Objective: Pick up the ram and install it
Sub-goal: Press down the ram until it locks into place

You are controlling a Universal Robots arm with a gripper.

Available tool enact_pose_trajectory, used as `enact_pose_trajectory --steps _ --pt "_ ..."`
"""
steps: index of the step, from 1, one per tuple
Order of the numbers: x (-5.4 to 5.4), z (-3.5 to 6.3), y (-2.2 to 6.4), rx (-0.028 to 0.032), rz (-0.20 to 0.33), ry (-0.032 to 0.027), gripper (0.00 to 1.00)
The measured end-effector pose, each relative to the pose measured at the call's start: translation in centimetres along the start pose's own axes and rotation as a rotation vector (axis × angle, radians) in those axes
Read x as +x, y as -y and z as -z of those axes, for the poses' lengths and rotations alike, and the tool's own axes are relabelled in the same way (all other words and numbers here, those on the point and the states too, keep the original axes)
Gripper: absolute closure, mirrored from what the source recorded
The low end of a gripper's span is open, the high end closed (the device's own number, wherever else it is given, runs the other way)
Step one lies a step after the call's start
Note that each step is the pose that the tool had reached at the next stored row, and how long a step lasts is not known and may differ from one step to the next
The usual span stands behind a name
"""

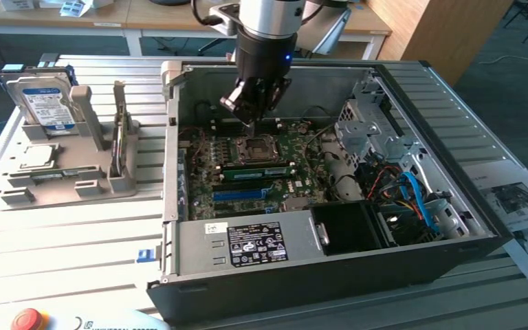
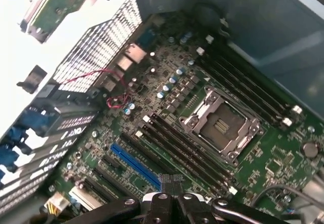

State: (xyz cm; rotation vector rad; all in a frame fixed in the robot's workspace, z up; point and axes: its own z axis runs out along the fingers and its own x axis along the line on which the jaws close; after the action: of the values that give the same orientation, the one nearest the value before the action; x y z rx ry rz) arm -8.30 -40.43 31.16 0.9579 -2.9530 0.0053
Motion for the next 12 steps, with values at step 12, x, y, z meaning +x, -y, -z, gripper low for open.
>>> enact_pose_trajectory --steps 12 --pt "0.00 0.00 0.00 -0.0077 -0.212 0.0017 0.90"
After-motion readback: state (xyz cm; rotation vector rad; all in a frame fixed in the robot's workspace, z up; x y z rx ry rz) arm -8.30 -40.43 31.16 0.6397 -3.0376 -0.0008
